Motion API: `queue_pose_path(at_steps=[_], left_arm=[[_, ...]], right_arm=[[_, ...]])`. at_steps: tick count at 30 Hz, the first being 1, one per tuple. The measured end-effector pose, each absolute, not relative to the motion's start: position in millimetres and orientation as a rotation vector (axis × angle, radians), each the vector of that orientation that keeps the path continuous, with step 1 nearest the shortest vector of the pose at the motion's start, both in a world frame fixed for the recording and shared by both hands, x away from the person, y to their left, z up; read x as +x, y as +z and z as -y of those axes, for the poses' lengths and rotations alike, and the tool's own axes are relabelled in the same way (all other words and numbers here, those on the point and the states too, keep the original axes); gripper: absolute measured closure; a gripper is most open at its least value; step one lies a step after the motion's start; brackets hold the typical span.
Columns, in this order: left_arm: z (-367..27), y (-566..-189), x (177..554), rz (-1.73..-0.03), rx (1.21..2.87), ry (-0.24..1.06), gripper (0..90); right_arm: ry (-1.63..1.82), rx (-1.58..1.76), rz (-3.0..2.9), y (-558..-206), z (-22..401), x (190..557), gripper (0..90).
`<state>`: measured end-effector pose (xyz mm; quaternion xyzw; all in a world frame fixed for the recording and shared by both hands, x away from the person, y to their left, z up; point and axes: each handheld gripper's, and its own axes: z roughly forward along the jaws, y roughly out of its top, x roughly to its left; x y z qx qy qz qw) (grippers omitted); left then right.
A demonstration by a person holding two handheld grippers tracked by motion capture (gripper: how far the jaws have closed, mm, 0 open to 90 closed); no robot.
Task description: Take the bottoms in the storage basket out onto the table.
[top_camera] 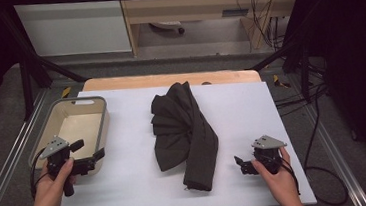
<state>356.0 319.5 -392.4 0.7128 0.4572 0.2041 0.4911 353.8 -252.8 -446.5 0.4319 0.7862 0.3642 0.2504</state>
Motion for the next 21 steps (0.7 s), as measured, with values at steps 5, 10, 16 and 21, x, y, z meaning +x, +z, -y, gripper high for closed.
queue_pose_path(at_steps=[5, 10, 16, 21], left_arm=[[-315.8, -397.3, 350.4, -1.094, 1.746, 0.503, 7.0], [-313.5, -397.9, 349.6, -1.093, 1.759, 0.522, 6.5], [-308.4, -397.3, 344.9, -1.102, 1.796, 0.532, 6.9], [-313.2, -394.3, 339.3, -1.114, 1.717, 0.544, 7.1]], right_arm=[[0.976, 1.186, -2.137, -447.8, 253.6, 354.0, 2.4], [0.970, 1.176, -2.159, -449.2, 250.5, 354.1, 2.4], [0.944, 1.179, -2.176, -452.1, 249.4, 354.7, 2.5], [0.927, 1.204, -2.182, -454.7, 249.2, 355.1, 2.4]])
